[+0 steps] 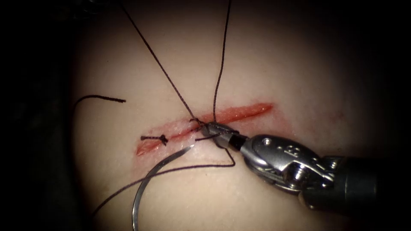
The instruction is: Wound Closure
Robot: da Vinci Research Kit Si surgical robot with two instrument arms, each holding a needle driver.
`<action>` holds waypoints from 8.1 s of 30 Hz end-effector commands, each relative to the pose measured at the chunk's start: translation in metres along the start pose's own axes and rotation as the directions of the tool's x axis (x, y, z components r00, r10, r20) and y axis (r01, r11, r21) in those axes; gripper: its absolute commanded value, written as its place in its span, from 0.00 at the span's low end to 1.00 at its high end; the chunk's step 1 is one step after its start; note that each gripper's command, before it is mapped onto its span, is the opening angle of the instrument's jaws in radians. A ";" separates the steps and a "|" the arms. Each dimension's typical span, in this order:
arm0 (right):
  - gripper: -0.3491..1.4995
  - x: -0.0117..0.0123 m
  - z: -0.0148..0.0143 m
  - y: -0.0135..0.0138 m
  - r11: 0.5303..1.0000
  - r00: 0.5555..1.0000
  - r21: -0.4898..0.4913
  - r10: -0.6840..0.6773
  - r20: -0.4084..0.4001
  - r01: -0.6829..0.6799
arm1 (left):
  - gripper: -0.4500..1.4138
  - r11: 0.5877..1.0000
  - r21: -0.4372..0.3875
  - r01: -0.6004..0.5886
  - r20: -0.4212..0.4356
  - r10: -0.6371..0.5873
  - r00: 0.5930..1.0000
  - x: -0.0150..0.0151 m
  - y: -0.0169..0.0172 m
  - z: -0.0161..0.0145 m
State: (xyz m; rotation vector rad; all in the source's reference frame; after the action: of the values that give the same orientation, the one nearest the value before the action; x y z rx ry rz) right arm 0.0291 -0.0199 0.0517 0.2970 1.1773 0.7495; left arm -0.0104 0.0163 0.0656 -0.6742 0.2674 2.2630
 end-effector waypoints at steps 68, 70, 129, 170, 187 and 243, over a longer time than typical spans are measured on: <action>0.00 -0.0077 -0.0042 -0.0085 0.848 0.989 0.529 -0.046 0.137 -0.034 | 0.00 0.512 0.491 -0.704 0.273 0.677 0.683 0.0099 -0.0099 -0.0045; 0.00 -0.0081 -0.0044 -0.0085 0.847 0.988 0.530 -0.049 0.146 -0.036 | 0.00 0.512 0.495 -0.702 0.273 0.675 0.685 0.0099 -0.0107 -0.0050; 0.00 -0.0125 -0.0057 -0.0106 0.843 0.951 0.525 -0.061 0.304 -0.114 | 0.00 0.497 0.549 -0.672 0.341 0.601 0.723 0.0097 -0.0148 -0.0073; 0.00 -0.0119 -0.0053 -0.0113 0.848 0.951 0.517 -0.050 0.306 -0.122 | 0.00 0.451 0.567 -0.689 0.415 0.567 0.712 0.0073 -0.0149 -0.0077; 0.87 -0.0035 -0.0055 -0.0085 0.905 0.996 0.419 0.050 0.072 -0.076 | 0.00 0.895 0.380 -0.232 -0.222 0.332 0.917 0.0105 -0.0044 -0.0109; 0.80 0.0031 -0.0034 -0.0059 0.981 0.970 0.113 0.173 -0.170 -0.155 | 0.69 0.632 -0.750 0.196 -0.125 -0.426 0.896 0.0029 0.0058 -0.0125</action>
State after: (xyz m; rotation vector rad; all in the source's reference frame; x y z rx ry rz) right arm 0.0280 -0.0226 0.0445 0.4196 1.3733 0.8775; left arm -0.0109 0.0074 0.0514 -1.2972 -0.7434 1.7638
